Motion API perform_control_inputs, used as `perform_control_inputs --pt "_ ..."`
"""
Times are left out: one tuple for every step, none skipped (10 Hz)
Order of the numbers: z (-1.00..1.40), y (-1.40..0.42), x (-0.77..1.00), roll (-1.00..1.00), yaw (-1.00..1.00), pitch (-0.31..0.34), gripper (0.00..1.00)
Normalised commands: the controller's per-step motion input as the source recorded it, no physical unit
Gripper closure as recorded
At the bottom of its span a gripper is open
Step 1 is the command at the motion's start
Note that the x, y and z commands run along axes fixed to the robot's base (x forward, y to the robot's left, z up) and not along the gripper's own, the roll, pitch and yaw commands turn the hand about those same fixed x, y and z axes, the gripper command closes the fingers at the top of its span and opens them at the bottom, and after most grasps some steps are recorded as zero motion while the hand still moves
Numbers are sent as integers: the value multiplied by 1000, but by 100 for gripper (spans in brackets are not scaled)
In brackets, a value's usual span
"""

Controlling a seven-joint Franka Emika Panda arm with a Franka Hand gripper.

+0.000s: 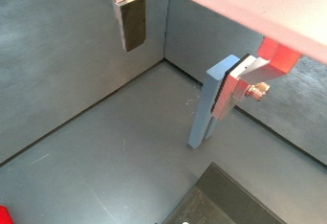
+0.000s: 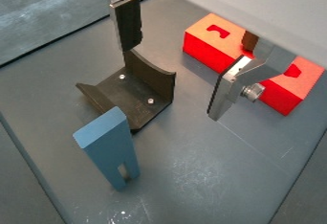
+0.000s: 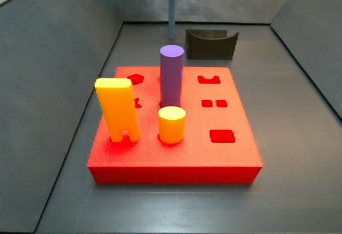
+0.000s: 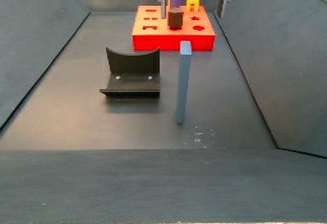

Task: Pick up the double-square object. Move up. Move to above the board. Insert the double-square object.
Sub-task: Pick up the double-square object.

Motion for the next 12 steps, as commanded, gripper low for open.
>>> perform_control_inputs --pt "-337 483 -26 0 -80 -53 0" --pt "-349 700 -9 -77 -97 -36 0" --pt "-189 491 0 -107 -369 -33 0" --pt "-69 449 189 -216 -331 0 0" --pt "-37 386 300 -290 -314 0 0" --pt "-106 434 143 -324 -257 -13 0" --pt "-269 309 103 -329 -97 -63 0" --pt "-420 206 51 -303 -6 -93 0" --pt "-489 169 0 -266 0 -161 0" --pt "-531 31 0 -193 0 -131 0" --pt "-543 0 0 -131 0 -96 0" --pt "-454 0 0 -71 0 -79 0"
